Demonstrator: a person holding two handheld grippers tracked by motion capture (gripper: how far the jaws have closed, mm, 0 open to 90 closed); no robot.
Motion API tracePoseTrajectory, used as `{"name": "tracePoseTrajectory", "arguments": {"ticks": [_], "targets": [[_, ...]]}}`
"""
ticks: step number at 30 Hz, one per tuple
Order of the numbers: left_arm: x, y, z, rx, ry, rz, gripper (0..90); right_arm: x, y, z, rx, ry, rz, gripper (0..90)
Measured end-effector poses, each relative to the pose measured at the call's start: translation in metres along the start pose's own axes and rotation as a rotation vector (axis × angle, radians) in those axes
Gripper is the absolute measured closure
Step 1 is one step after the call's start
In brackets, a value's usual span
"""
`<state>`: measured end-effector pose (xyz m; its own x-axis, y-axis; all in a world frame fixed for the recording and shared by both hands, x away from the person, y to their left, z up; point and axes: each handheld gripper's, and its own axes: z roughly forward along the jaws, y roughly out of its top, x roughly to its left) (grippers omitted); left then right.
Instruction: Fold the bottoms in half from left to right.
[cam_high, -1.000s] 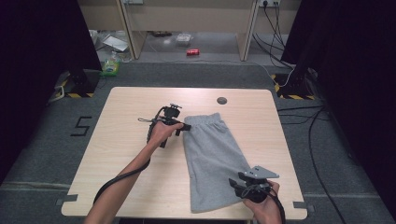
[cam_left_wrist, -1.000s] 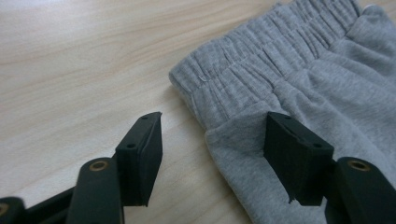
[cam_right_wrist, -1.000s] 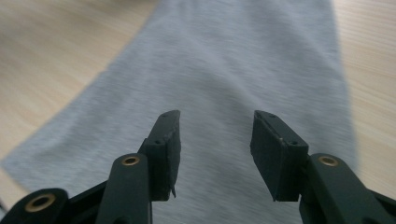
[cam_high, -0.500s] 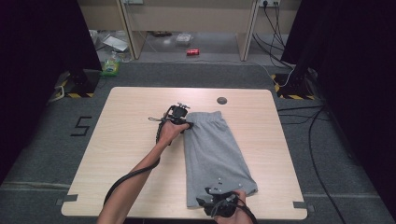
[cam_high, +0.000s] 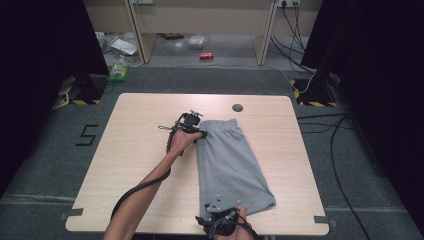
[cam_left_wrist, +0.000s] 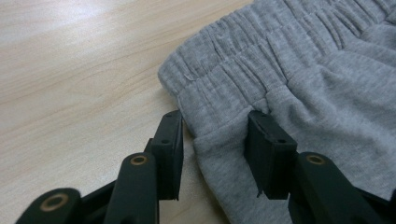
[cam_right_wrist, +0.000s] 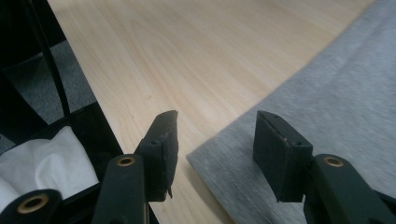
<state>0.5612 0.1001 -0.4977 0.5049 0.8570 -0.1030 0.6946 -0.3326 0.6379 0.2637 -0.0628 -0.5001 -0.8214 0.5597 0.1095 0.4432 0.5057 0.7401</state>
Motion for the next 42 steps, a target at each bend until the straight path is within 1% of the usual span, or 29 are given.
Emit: {"name": "tracePoseTrajectory", "arguments": {"ticks": [2,4,6,7,9,10,11,12,13,15,16,17,21,22,23,24,26,27,29,30,32,35,37,40,41,42], "targets": [[0.0,0.0,0.0,-0.001,0.0,0.0,58.0,0.002,0.0,0.005,0.009,-0.003,-0.004,50.2],[0.0,0.0,0.0,-0.001,0.0,0.001,58.0,0.003,-0.001,0.011,0.029,-0.019,-0.017,50.6],[0.0,0.001,0.001,-0.001,0.0,0.001,58.1,0.003,-0.002,0.013,0.04,-0.027,-0.02,51.0],[0.0,0.001,0.001,-0.002,0.001,0.003,58.4,0.003,-0.003,0.014,0.034,-0.036,-0.031,52.1],[-0.001,0.001,0.001,-0.001,0.006,0.018,59.7,0.004,-0.003,0.014,0.043,-0.063,-0.065,59.7],[-0.002,0.002,0.001,0.0,0.009,0.023,59.7,0.004,-0.003,0.014,0.043,-0.063,-0.065,59.7],[-0.003,0.002,0.001,0.0,0.011,0.027,60.7,0.005,-0.003,0.014,0.044,-0.075,-0.08,63.2],[-0.004,0.003,0.001,0.001,0.016,0.033,61.7,0.005,-0.003,0.014,0.05,-0.08,-0.082,66.3],[-0.004,0.003,0.002,0.0,0.019,0.038,62.6,0.004,-0.002,0.014,0.055,-0.083,-0.069,70.2],[-0.005,0.004,0.002,-0.003,0.024,0.045,64.0,0.002,0.0,0.015,0.053,-0.09,-0.092,76.7],[-0.005,0.004,0.002,-0.003,0.023,0.047,64.6,0.002,0.002,0.017,0.05,-0.083,-0.105,79.9],[-0.005,0.004,0.002,-0.004,0.021,0.048,64.6,0.002,0.002,0.017,0.05,-0.083,-0.105,79.9],[-0.001,0.004,0.002,-0.002,0.014,0.059,66.0,0.004,0.007,0.024,0.043,-0.057,-0.098,81.9],[0.0,0.004,0.001,-0.002,0.015,0.061,67.0,0.005,0.011,0.03,0.042,-0.043,-0.098,82.2],[0.001,0.004,0.001,-0.002,0.018,0.064,67.0,0.005,0.011,0.03,0.042,-0.043,-0.098,82.2],[0.003,0.003,0.0,-0.001,0.021,0.066,67.3,0.006,0.015,0.034,0.04,-0.039,-0.102,82.3],[0.007,0.003,-0.001,0.002,0.028,0.074,67.5,0.009,0.021,0.043,0.041,-0.018,-0.106,82.4],[0.008,0.003,-0.001,0.0,0.031,0.074,67.8,0.012,0.026,0.05,0.039,-0.003,-0.106,82.5],[0.012,0.002,-0.003,0.006,0.037,0.081,68.0,0.015,0.032,0.057,0.036,0.005,-0.127,82.5],[0.014,0.001,-0.004,0.007,0.041,0.081,68.2,0.017,0.034,0.059,0.04,0.017,-0.12,82.5],[0.019,-0.001,-0.007,0.011,0.047,0.082,68.3,0.02,0.039,0.066,0.036,0.026,-0.13,82.6],[0.029,-0.004,-0.011,0.014,0.052,0.073,68.3,0.024,0.045,0.074,0.037,0.044,-0.118,82.7],[0.035,-0.007,-0.014,0.018,0.055,0.071,68.3,0.027,0.049,0.08,0.033,0.064,-0.123,82.7],[0.042,-0.01,-0.018,0.021,0.06,0.074,68.3,0.03,0.052,0.084,0.033,0.072,-0.126,82.7],[0.045,-0.011,-0.02,0.021,0.059,0.072,68.3,0.031,0.054,0.086,0.033,0.071,-0.134,82.7],[0.047,-0.013,-0.021,0.018,0.057,0.067,68.3,0.033,0.055,0.088,0.03,0.08,-0.131,82.6]]}}
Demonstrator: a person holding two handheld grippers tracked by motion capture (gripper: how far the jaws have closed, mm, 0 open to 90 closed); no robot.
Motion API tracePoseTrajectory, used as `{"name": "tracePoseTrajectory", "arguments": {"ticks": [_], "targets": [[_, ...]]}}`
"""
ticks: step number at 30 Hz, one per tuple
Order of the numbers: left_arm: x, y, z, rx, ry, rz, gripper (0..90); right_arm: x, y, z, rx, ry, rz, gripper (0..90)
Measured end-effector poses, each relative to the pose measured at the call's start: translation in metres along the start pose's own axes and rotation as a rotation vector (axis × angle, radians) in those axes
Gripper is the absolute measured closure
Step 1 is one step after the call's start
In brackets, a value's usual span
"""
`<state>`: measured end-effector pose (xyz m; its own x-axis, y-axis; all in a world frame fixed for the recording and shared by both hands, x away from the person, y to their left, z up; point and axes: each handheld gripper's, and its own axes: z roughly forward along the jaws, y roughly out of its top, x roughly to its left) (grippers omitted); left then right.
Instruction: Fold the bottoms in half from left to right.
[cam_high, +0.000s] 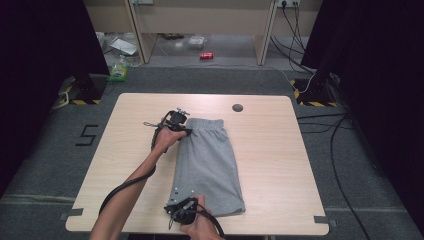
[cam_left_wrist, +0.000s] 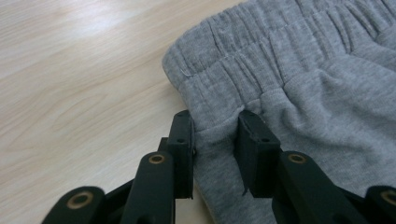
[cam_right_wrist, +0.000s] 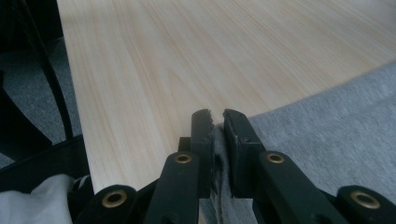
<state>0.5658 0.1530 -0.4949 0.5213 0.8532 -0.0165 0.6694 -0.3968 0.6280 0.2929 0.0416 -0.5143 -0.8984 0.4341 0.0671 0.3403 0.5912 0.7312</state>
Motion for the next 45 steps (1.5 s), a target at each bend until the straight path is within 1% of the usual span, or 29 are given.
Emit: {"name": "tracePoseTrajectory", "arguments": {"ticks": [2,4,7,8,9,10,11,12,13,15,17,18,20,22,24,27,28,29,30,33,34,36,38,45], "targets": [[0.004,-0.002,-0.002,0.001,-0.002,-0.005,68.2,0.002,0.003,0.004,-0.001,0.003,-0.008,82.7],[0.007,-0.004,-0.003,0.003,-0.001,-0.006,68.1,0.005,0.008,0.01,-0.001,0.014,-0.003,82.6],[0.01,-0.006,-0.004,0.001,-0.008,-0.018,67.8,0.006,0.01,0.012,-0.005,0.013,-0.016,82.3],[0.01,-0.006,-0.004,-0.001,-0.01,-0.024,67.6,0.007,0.01,0.013,0.0,0.017,-0.003,81.9],[0.01,-0.007,-0.004,-0.002,-0.01,-0.025,67.3,0.006,0.011,0.014,-0.008,0.017,-0.011,80.8],[0.01,-0.007,-0.003,-0.001,-0.009,-0.025,67.1,0.006,0.011,0.013,-0.004,0.023,0.004,78.5],[0.01,-0.007,-0.003,-0.001,-0.008,-0.027,66.8,0.005,0.01,0.013,-0.007,0.029,0.008,75.9],[0.01,-0.007,-0.003,-0.001,-0.008,-0.029,66.5,0.006,0.01,0.012,-0.006,0.036,0.033,74.3],[0.01,-0.007,-0.003,-0.002,-0.01,-0.034,65.9,0.007,0.011,0.011,-0.009,0.035,0.017,72.1],[0.011,-0.008,-0.003,-0.005,-0.015,-0.045,65.4,0.008,0.011,0.01,-0.01,0.031,0.008,70.5],[0.011,-0.009,-0.003,-0.01,-0.015,-0.043,65.2,0.008,0.012,0.009,-0.014,0.035,0.012,69.4],[0.011,-0.009,-0.003,-0.009,-0.01,-0.037,65.4,0.007,0.014,0.006,-0.023,0.04,0.033,67.0],[0.009,-0.009,-0.003,-0.01,0.001,-0.023,65.4,0.006,0.015,0.004,-0.032,0.041,0.035,66.1],[0.008,-0.009,-0.003,-0.008,0.005,-0.023,65.5,0.004,0.017,-0.001,-0.049,0.035,0.047,63.8],[0.009,-0.009,-0.003,-0.008,0.001,-0.03,65.5,-0.001,0.02,-0.007,-0.065,0.024,0.053,63.3],[0.009,-0.009,-0.003,-0.009,-0.002,-0.036,65.5,-0.01,0.024,-0.015,-0.088,0.001,0.068,63.0],[0.009,-0.009,-0.003,-0.009,-0.001,-0.037,65.5,-0.014,0.024,-0.018,-0.092,-0.007,0.08,62.9],[0.009,-0.009,-0.003,-0.009,-0.001,-0.037,65.4,-0.023,0.025,-0.022,-0.102,-0.026,0.091,62.9],[0.009,-0.009,-0.003,-0.008,-0.001,-0.039,65.4,-0.023,0.025,-0.022,-0.102,-0.026,0.091,62.9],[0.01,-0.009,-0.003,-0.009,-0.002,-0.041,65.4,-0.038,0.023,-0.026,-0.108,-0.058,0.125,63.2],[0.009,-0.009,-0.003,-0.009,-0.002,-0.041,65.5,-0.046,0.022,-0.028,-0.112,-0.069,0.137,63.2],[0.009,-0.01,-0.003,-0.013,0.001,-0.039,65.6,-0.054,0.021,-0.03,-0.112,-0.089,0.147,63.2],[0.009,-0.01,-0.003,-0.013,-0.001,-0.04,65.6,-0.064,0.02,-0.033,-0.114,-0.113,0.163,63.0],[0.01,-0.01,-0.003,-0.011,-0.003,-0.044,65.6,-0.096,0.019,-0.042,-0.117,-0.181,0.198,62.7]]}}
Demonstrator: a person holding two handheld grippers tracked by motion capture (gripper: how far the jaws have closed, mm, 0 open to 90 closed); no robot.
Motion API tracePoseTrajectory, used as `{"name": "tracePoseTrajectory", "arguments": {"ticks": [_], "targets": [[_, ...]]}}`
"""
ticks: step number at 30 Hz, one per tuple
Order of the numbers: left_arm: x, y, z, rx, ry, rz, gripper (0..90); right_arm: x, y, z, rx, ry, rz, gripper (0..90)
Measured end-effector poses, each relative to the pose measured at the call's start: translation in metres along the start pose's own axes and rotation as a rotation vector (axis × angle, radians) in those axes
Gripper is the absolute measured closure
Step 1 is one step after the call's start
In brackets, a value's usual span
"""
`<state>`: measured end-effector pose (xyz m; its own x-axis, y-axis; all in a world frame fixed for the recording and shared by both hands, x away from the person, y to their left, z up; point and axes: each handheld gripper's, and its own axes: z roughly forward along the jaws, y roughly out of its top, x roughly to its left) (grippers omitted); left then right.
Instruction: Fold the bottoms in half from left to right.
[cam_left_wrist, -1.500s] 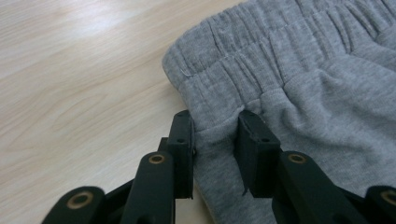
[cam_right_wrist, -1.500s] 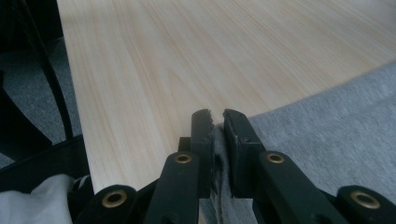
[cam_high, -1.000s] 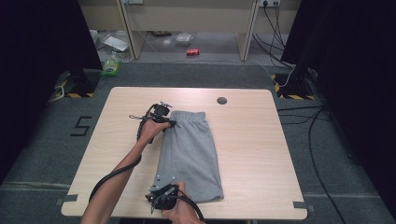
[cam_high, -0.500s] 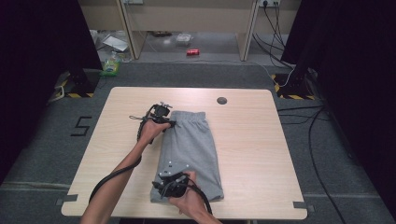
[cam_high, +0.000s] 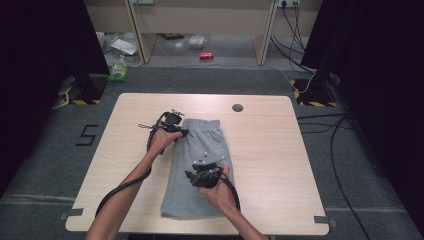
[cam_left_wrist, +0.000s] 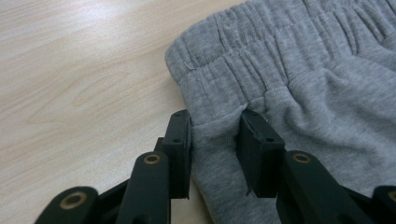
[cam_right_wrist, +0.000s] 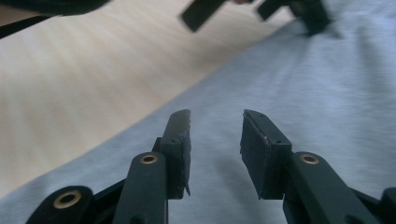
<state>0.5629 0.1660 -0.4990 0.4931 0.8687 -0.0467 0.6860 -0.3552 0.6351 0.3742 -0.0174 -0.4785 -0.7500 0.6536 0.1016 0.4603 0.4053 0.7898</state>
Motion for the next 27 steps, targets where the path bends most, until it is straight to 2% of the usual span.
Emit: {"name": "tracePoseTrajectory", "arguments": {"ticks": [5,6,7,8,19,27], "targets": [[0.0,0.0,0.0,-0.002,-0.002,-0.005,65.6,-0.028,0.004,-0.003,-0.005,-0.054,0.034,62.3],[0.0,0.0,0.0,-0.002,-0.001,-0.004,65.6,-0.039,0.006,-0.004,-0.009,-0.072,0.046,62.0],[0.0,0.0,0.0,-0.003,-0.001,-0.004,65.6,-0.044,0.007,-0.005,-0.009,-0.081,0.054,61.8],[0.0,-0.001,0.0,-0.004,-0.001,-0.005,65.6,-0.044,0.007,-0.005,-0.009,-0.081,0.054,61.8],[0.0,-0.001,0.0,-0.007,-0.001,-0.007,65.7,-0.091,0.015,-0.013,-0.034,-0.161,0.126,61.3],[0.0,-0.001,0.0,-0.004,-0.003,-0.008,65.6,-0.116,0.02,-0.013,-0.041,-0.201,0.156,60.8]]}}
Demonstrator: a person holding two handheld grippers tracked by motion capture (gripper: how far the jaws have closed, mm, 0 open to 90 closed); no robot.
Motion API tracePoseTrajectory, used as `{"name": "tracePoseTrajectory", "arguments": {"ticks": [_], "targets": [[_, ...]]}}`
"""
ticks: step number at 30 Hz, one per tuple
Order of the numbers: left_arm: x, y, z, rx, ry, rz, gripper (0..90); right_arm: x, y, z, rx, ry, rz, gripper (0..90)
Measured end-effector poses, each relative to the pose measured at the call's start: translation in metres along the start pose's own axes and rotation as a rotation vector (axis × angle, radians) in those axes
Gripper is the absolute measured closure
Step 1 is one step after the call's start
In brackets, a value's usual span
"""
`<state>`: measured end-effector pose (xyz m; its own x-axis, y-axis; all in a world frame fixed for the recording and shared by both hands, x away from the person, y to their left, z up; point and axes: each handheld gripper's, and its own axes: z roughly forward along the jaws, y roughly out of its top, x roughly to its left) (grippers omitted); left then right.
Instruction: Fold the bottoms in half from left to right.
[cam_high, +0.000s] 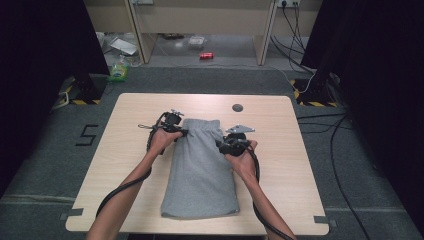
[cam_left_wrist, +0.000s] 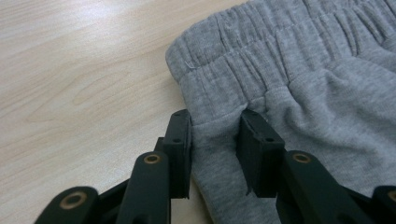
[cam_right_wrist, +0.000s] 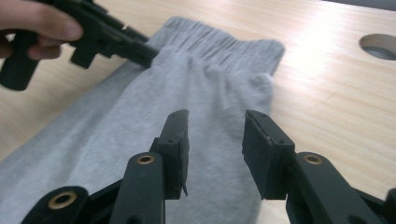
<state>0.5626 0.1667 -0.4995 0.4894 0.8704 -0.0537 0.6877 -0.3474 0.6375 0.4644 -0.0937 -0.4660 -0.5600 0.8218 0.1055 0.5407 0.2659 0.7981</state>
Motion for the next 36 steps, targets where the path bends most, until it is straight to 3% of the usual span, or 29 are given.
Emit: {"name": "tracePoseTrajectory", "arguments": {"ticks": [17,36], "targets": [[0.0,0.0,0.0,0.001,0.001,-0.003,65.6,-0.031,0.01,0.025,0.019,-0.039,0.071,55.5],[0.0,0.0,0.0,-0.002,-0.001,-0.003,65.6,-0.035,0.029,0.059,0.051,-0.078,0.093,44.6]]}}
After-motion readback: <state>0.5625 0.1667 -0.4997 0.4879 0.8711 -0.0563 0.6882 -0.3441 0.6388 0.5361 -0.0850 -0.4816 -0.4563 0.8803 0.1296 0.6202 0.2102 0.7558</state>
